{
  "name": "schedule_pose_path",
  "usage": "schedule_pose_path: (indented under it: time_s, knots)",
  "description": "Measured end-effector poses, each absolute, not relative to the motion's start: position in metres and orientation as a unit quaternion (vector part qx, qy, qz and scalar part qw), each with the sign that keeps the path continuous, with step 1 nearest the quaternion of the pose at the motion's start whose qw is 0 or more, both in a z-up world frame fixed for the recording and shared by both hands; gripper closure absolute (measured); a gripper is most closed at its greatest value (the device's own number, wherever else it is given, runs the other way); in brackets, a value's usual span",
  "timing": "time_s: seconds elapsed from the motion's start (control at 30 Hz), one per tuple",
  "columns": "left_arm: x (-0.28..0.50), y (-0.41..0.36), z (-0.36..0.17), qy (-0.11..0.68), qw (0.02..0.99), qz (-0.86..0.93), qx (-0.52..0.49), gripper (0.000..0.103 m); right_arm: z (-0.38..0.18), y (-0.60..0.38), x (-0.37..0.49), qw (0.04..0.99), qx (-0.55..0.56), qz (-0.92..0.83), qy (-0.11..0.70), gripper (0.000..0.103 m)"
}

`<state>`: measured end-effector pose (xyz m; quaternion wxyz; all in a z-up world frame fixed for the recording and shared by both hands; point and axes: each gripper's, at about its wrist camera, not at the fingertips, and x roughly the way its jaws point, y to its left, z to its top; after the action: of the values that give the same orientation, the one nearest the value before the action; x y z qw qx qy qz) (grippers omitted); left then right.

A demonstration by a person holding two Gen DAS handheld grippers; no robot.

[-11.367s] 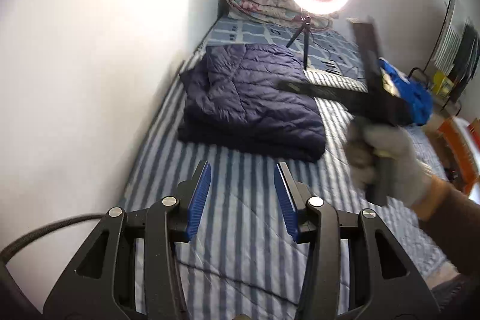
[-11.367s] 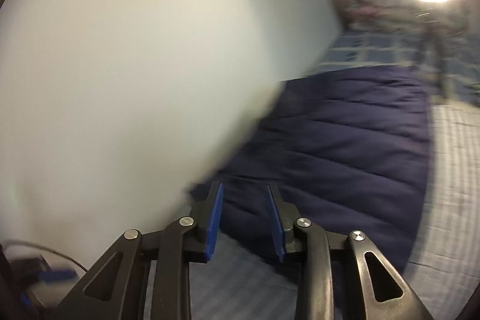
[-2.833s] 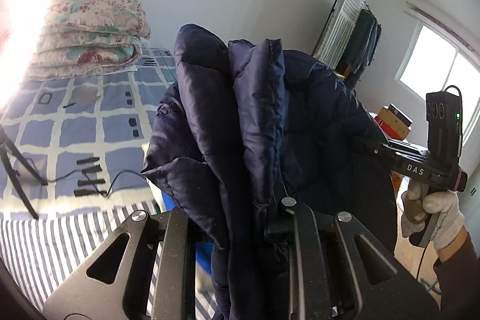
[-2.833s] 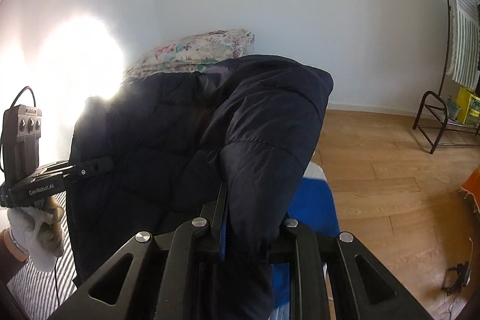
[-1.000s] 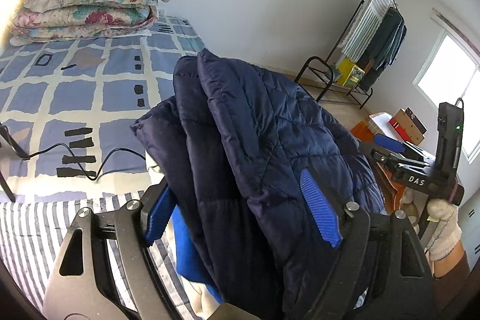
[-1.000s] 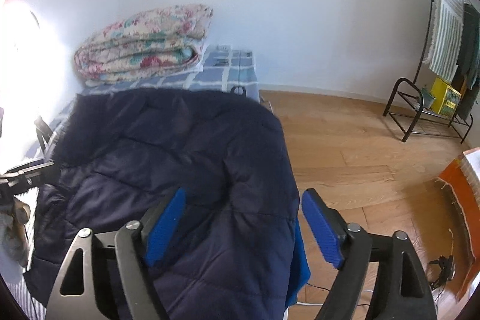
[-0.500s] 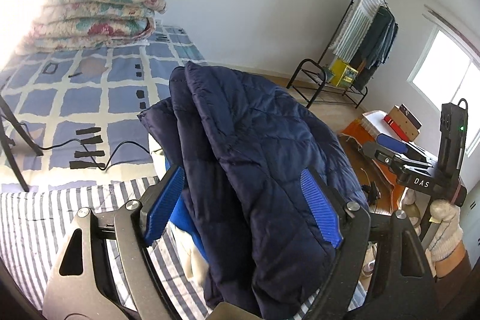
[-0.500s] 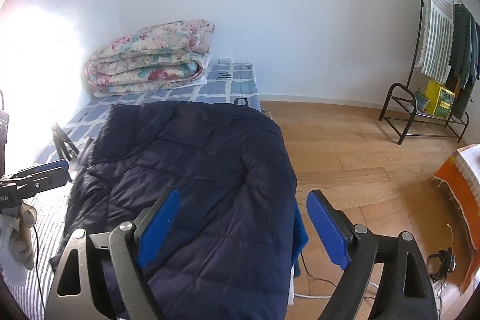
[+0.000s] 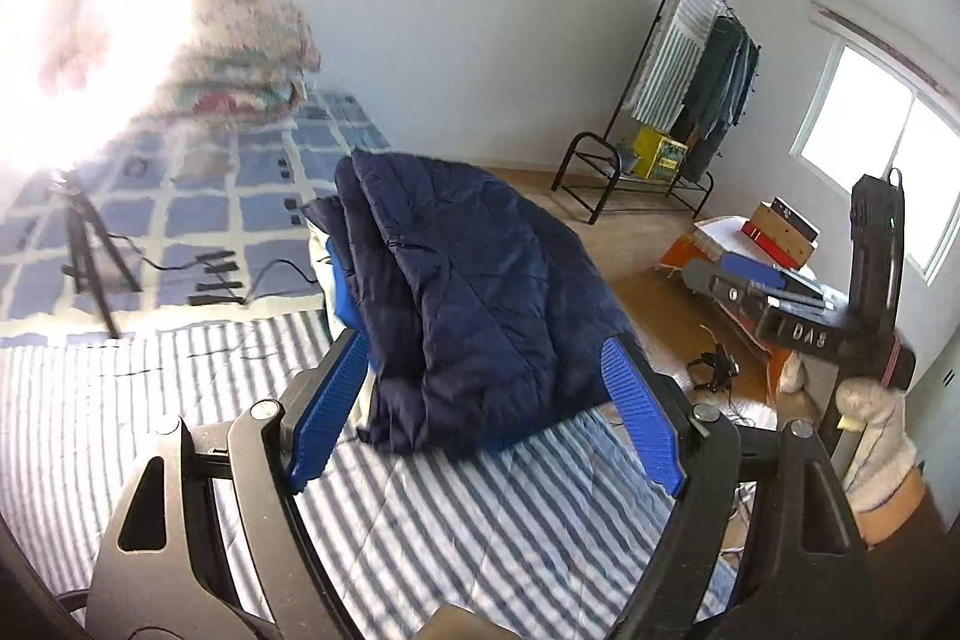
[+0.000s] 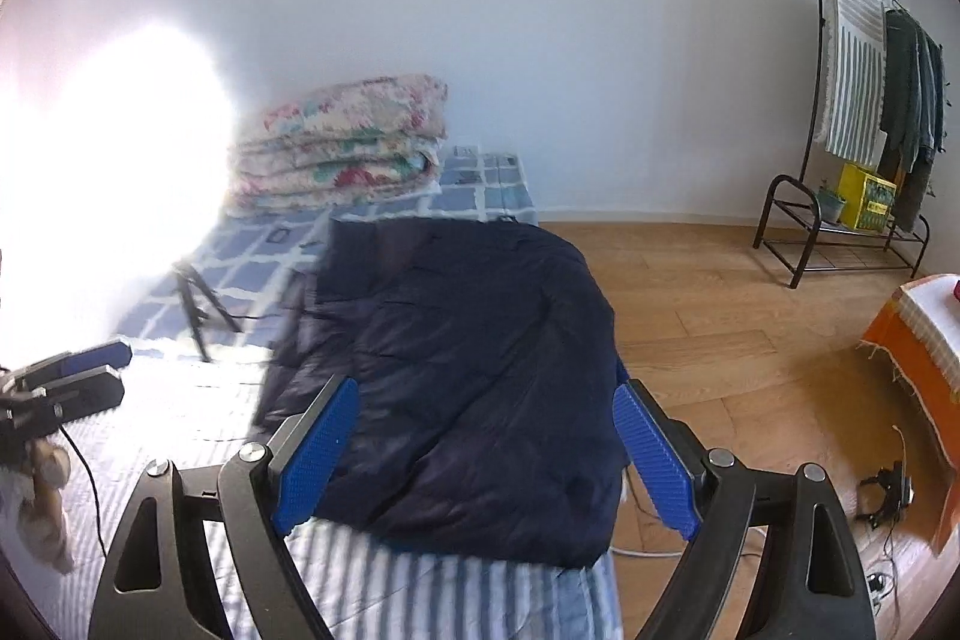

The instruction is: Fold large clothes

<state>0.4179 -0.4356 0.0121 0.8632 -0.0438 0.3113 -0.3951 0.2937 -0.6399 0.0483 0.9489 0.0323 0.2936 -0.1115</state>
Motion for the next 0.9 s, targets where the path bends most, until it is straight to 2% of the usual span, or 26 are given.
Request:
schedule_pose_path:
  time_s: [0.27, 0.4, 0.9]
  knots:
    - [0.319, -0.377, 0.049, 0.281, 0.882, -0.378, -0.019, 0.020, 0.089, -0.569, 0.221, 0.956, 0.017, -0.113, 0.272, 0.008]
    - [0.274, -0.348, 0.062, 0.266, 0.890, -0.370, -0.007, 0.012, 0.097, -0.537, 0.188, 0.955, 0.013, -0.116, 0.272, 0.003]
    - [0.148, -0.262, 0.051, 0.250, 0.908, -0.335, 0.018, 0.004, 0.070, -0.446, 0.067, 0.952, -0.002, -0.155, 0.264, 0.000]
